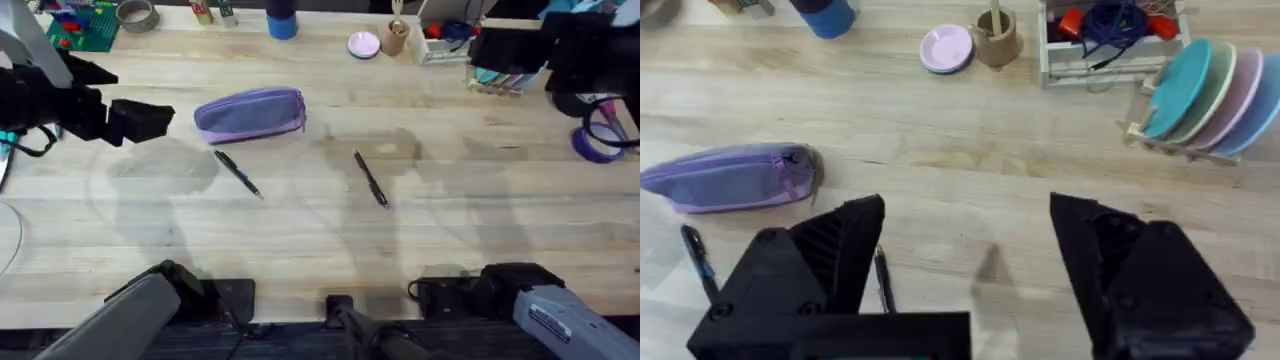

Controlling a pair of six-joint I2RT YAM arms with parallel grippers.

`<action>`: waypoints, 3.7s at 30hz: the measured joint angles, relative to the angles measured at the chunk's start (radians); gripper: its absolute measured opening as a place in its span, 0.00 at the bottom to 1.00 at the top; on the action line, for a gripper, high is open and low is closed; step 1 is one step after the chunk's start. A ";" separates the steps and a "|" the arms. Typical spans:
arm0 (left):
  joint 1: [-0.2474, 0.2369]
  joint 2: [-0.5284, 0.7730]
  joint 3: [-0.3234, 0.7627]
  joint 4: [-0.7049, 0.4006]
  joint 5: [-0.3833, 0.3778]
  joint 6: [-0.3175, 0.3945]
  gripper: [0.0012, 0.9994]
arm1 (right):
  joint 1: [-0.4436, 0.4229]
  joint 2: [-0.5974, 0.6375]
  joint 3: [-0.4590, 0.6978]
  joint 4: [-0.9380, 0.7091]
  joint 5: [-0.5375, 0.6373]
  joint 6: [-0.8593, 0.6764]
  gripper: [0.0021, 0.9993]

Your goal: Unzip the bag, pick up the pens from the table one at a time and place them inside, then zip the bag closed.

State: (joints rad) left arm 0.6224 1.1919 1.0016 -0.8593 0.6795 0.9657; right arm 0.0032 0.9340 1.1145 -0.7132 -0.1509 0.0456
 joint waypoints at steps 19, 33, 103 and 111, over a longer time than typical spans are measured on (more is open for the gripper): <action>0.000 0.227 0.000 0.017 0.227 0.233 0.99 | 0.000 0.000 0.000 0.000 0.000 0.000 1.00; -0.048 0.418 0.000 0.088 0.272 0.272 0.99 | 0.000 0.000 0.000 0.000 0.001 -0.001 1.00; -0.152 0.491 0.002 0.152 0.281 0.281 0.04 | 0.345 0.159 0.000 0.086 0.000 0.082 1.00; -0.152 0.491 0.002 0.152 0.281 0.281 0.04 | 0.441 0.172 0.000 0.093 -0.003 0.082 1.00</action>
State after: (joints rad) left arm 0.4706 1.6825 1.0035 -0.7071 0.9607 1.2469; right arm 0.4442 1.1062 1.1149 -0.6206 -0.1539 0.1276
